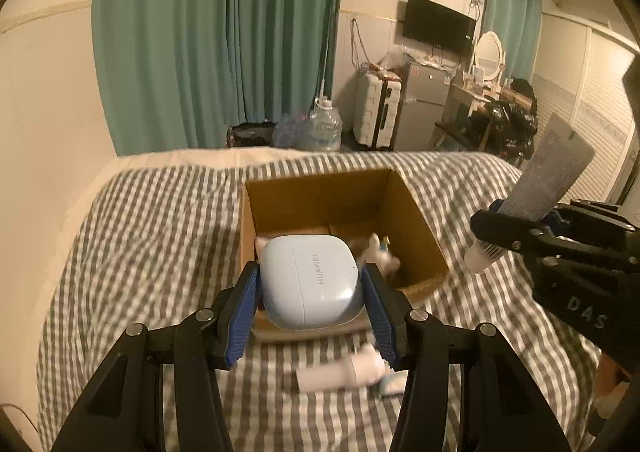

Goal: Organize objects
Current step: 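Carry the tube and earbud case into the box and open both tools, then lift both open tools out of the box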

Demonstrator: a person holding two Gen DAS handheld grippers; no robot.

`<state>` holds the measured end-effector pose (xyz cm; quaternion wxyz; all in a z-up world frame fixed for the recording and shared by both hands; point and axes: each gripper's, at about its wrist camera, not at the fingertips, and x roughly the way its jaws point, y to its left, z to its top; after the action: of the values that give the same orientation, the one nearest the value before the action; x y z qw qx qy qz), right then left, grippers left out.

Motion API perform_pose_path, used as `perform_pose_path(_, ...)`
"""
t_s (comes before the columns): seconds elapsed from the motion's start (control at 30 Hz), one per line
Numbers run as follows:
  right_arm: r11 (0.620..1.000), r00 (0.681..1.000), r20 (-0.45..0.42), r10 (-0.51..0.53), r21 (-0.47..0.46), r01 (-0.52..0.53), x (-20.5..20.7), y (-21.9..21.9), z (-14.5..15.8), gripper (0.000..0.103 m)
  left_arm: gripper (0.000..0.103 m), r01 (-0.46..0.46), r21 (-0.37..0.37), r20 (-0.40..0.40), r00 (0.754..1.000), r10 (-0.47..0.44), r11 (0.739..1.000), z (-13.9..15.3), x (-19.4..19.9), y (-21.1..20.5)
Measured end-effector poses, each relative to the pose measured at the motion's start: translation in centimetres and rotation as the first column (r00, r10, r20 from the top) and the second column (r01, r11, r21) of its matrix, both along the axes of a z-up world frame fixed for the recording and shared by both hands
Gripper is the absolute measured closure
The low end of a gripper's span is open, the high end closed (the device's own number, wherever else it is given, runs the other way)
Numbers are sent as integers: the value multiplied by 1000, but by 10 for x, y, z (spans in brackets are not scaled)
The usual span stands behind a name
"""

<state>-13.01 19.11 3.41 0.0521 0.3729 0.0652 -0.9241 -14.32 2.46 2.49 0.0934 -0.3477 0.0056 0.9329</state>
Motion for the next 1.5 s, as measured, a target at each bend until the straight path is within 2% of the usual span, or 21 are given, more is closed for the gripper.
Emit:
perform_pose_path(0.17, 1000, 1000, 11, -6, 6, 6, -37, 0, -1, 85, 51, -4, 3, 2, 1000, 4, 1000, 3, -32, -2)
perform_pose_path(0.33, 1000, 998, 54, -15, 20, 14, -82, 3, -22, 85, 51, -8, -7, 23, 1000, 8, 1000, -10, -65, -1)
perform_pose_path(0.6, 999, 990, 138, -33, 17, 31, -150, 11, -73, 85, 51, -8, -22, 89, 996, 10, 1000, -51, -115, -1)
perform_pose_path(0.8, 999, 986, 161, -36, -32, 42, -172, 19, -103, 84, 51, 13, -35, 111, 994, -9, 999, -80, -140, 0)
perform_pose_path(0.87, 998, 986, 165, -28, -54, 38, -170, 20, -108, 71, 50, 14, -8, 139, 990, -13, 1000, -89, -143, -4)
perform_pose_path(0.9, 997, 987, 159, -28, -65, 39, -168, 22, -109, 57, 48, 13, -2, 148, 989, -13, 1000, -90, -143, -5)
perform_pose_path(0.93, 996, 988, 150, -34, -75, 45, -166, 23, -107, 45, 46, 14, 3, 148, 989, -14, 1000, -90, -141, -6)
perform_pose_path(1.03, 993, 992, 116, -49, -104, 62, -156, 28, -95, 42, 40, 17, -9, 116, 993, -16, 1000, -81, -128, -8)
perform_pose_path(1.1, 992, 993, 104, -49, -107, 60, -147, 27, -85, 42, 20, 11, -16, 83, 997, -10, 1000, -67, -115, -9)
perform_pose_path(1.17, 992, 995, 89, -52, -109, 62, -138, 26, -75, 41, 16, -3, -7, 50, 999, 3, 1000, -49, -103, -10)
perform_pose_path(1.23, 992, 996, 69, -49, -116, 57, -125, 26, -59, 33, 12, -7, 11, 35, 999, 6, 1000, -34, -93, -13)
perform_pose_path(1.37, 994, 999, 24, -36, -107, 38, -96, 22, -26, 32, 9, -37, 27, 1, 999, 37, 999, -3, -70, -19)
perform_pose_path(1.43, 995, 999, 2, -39, -90, 39, -80, 22, -9, 28, 8, -45, 35, -14, 999, 45, 998, 10, -57, -20)
perform_pose_path(1.5, 996, 999, -18, -41, -74, 40, -63, 21, 5, 26, 3, -47, 38, -33, 998, 48, 998, 22, -43, -21)
